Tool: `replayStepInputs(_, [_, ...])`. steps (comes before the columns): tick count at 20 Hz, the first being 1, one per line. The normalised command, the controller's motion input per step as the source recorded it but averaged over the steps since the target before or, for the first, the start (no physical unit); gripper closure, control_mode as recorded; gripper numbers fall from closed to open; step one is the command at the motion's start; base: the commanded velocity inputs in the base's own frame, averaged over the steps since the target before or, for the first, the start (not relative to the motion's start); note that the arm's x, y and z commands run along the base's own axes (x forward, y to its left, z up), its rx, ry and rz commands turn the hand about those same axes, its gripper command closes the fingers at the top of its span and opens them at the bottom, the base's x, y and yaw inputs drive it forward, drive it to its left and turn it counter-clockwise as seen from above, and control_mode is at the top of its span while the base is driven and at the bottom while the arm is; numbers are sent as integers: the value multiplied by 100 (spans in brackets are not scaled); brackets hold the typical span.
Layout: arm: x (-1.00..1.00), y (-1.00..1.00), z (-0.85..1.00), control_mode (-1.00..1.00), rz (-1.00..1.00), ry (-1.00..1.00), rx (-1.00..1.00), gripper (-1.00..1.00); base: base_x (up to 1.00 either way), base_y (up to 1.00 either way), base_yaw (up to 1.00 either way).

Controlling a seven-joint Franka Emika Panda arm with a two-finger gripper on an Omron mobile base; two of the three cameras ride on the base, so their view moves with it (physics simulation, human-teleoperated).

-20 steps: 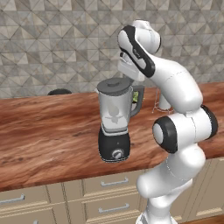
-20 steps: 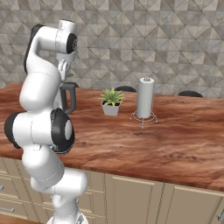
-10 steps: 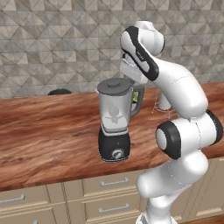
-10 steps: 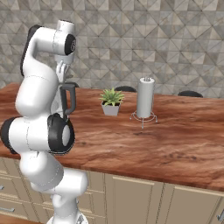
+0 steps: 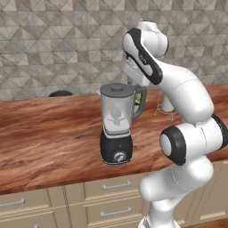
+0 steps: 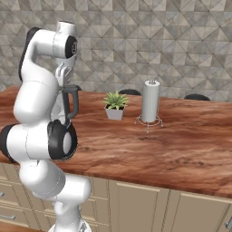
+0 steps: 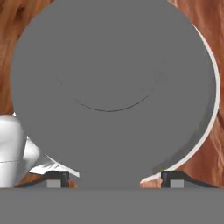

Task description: Open the blender lid, put the pear in the blender, close the lid, and start the blender.

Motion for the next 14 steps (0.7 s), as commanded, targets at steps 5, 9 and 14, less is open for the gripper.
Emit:
replayStepInputs(5, [-3,-11,26,-100,-9,0,0,-100,0,0,0])
replayStepInputs(9, [-41,-5,46,-100,-4,-2,0,-100,0,0,0])
replayStepInputs(14, [-99,0,16,-100,-9,-8,0,-100,0,0,0])
